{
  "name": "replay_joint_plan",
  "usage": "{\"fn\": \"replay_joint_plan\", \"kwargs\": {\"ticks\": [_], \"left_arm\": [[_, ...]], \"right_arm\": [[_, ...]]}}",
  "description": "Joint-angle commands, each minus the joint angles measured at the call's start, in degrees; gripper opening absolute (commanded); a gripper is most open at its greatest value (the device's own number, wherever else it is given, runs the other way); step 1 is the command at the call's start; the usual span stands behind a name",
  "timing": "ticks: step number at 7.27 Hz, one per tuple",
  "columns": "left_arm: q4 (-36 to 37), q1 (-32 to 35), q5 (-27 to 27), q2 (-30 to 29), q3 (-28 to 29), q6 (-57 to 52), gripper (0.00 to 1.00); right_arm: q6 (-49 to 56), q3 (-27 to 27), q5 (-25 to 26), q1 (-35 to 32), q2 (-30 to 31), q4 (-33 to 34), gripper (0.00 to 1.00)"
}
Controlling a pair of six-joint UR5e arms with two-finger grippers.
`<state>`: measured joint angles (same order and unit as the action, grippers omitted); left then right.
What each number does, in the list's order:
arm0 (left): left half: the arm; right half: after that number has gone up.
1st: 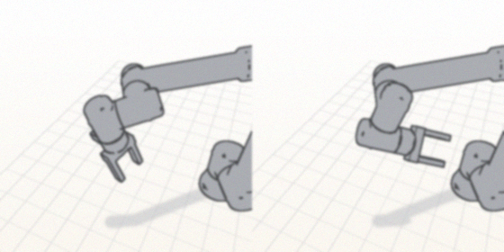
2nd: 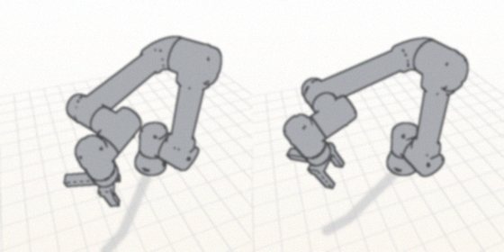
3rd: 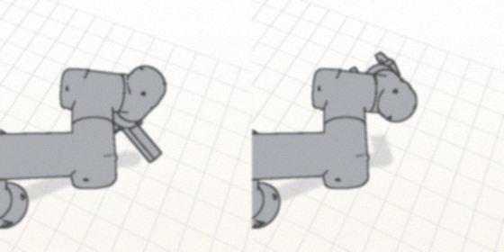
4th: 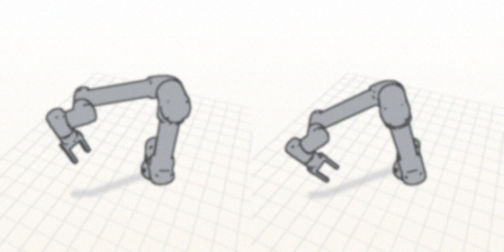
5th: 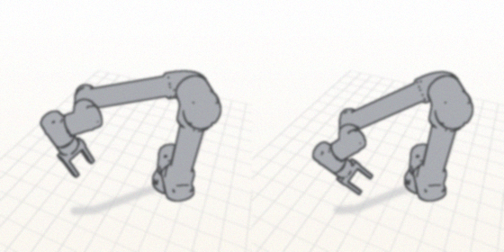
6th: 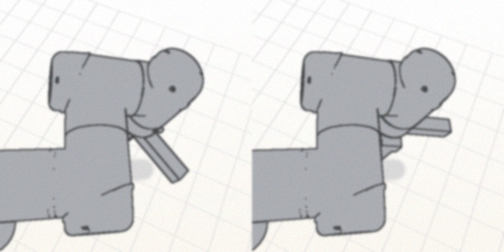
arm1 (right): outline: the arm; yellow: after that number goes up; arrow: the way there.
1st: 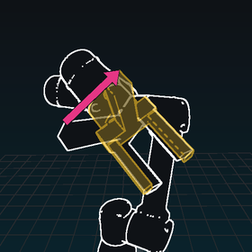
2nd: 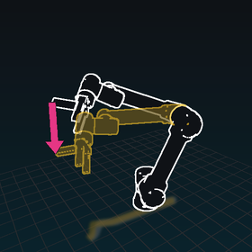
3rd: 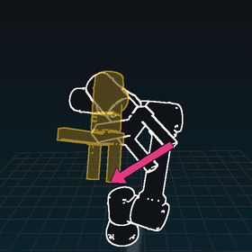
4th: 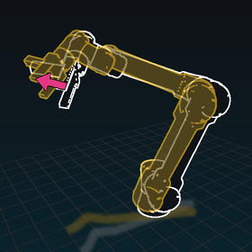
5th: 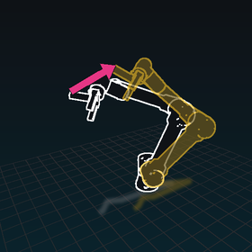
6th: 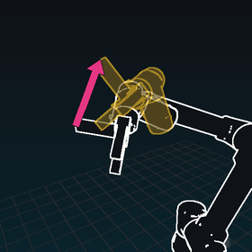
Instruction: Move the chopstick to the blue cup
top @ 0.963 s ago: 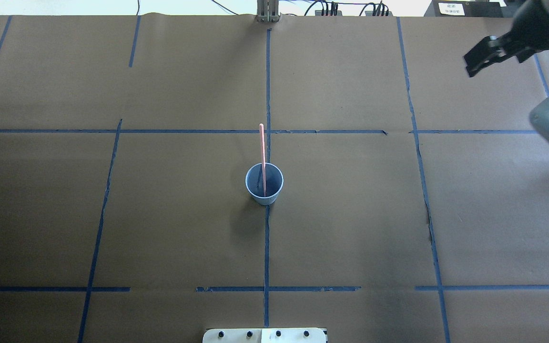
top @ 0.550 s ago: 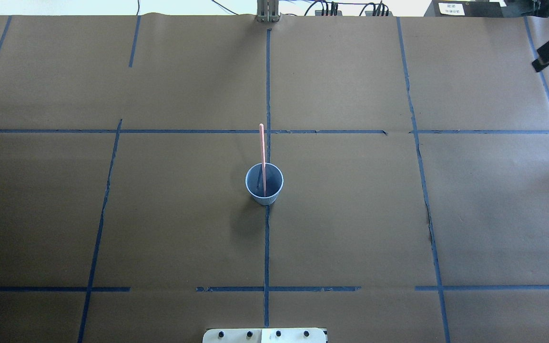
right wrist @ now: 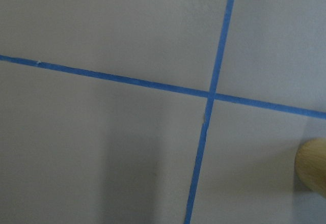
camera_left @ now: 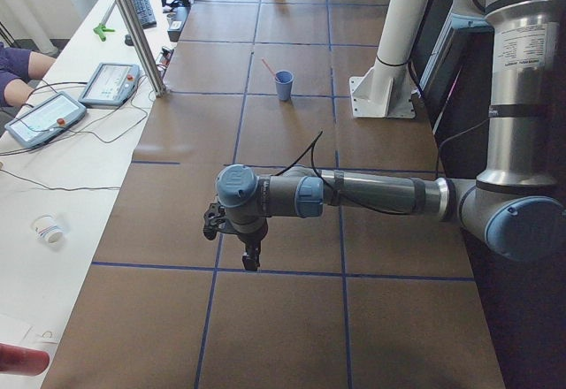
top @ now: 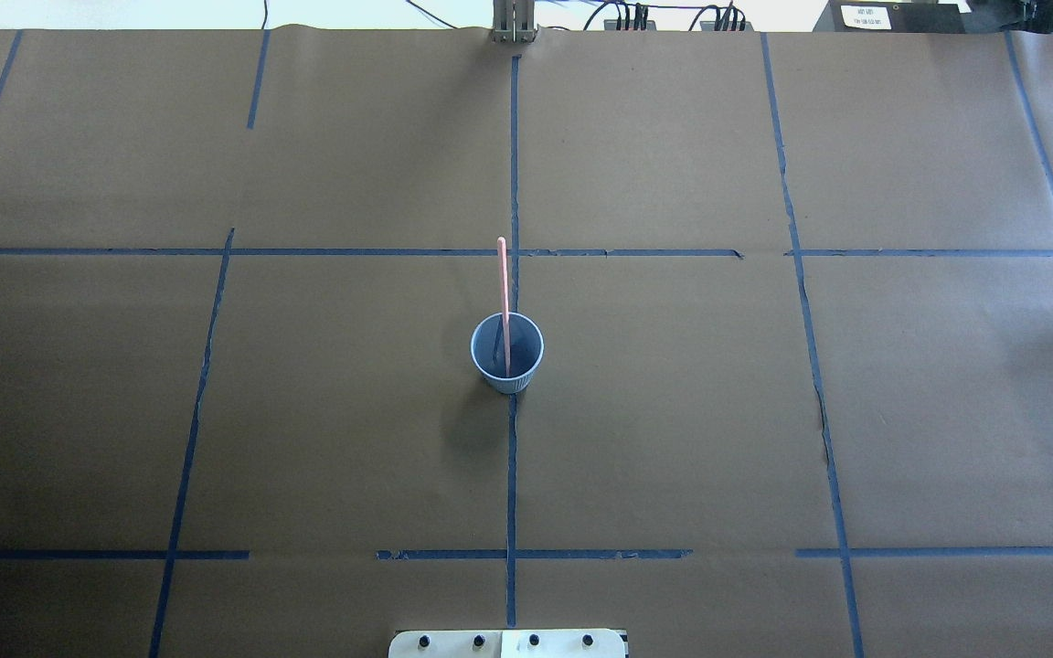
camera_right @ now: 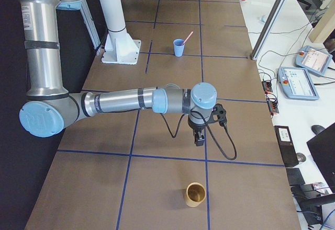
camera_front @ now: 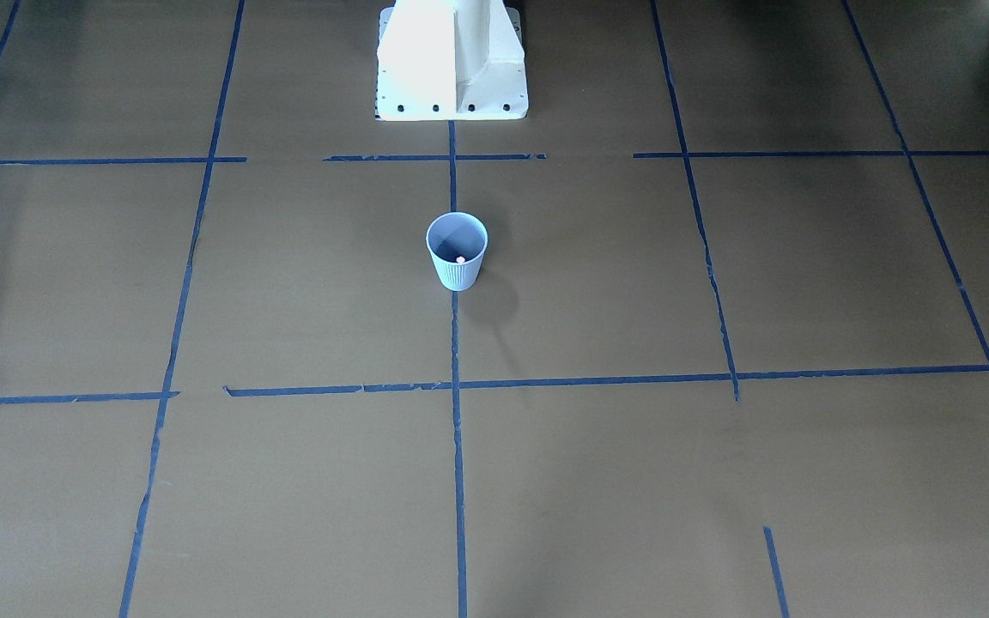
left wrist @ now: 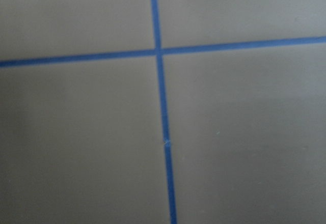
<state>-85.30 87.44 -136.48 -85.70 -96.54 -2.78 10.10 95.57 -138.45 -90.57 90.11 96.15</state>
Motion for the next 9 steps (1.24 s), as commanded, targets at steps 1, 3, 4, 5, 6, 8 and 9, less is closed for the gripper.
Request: {"fn": "replay_joint_plan", "kwargs": {"ticks": [1,3,4,5,6,8,9], "left_arm": [[-1.7,0.2,0.0,2.2,0.5,0.0,1.00],[-1.8,3.0,0.0,1.2,0.4,0.3,1.00],[-1.8,4.4,0.1,0.9,0.4,0.4,1.00],[-1.9,4.5,0.1,0.9,0.4,0.1,1.00],[-1.9,4.6,0.1,0.8,0.3,0.1,1.00],[-2.0,5.0,0.1,0.8,0.0,0.1,1.00],[-2.0,5.1,0.1,0.8,-0.3,0.1,1.00]], "right_arm": [[-0.1,-1.3,0.3,-0.1,2.8,-3.2,1.00],[-3.5,-1.7,2.7,-0.3,3.0,-5.6,1.00],[-8.1,-2.1,2.7,-0.4,3.1,-5.6,1.00],[-10.8,-2.1,2.7,-0.6,3.1,-5.6,1.00],[-10.9,-2.2,2.7,-0.8,3.1,-5.5,1.00],[-10.8,-2.1,1.7,-2.0,4.5,-6.5,1.00],[-10.7,-2.0,1.6,-2.1,4.4,-7.2,1.00]]}}
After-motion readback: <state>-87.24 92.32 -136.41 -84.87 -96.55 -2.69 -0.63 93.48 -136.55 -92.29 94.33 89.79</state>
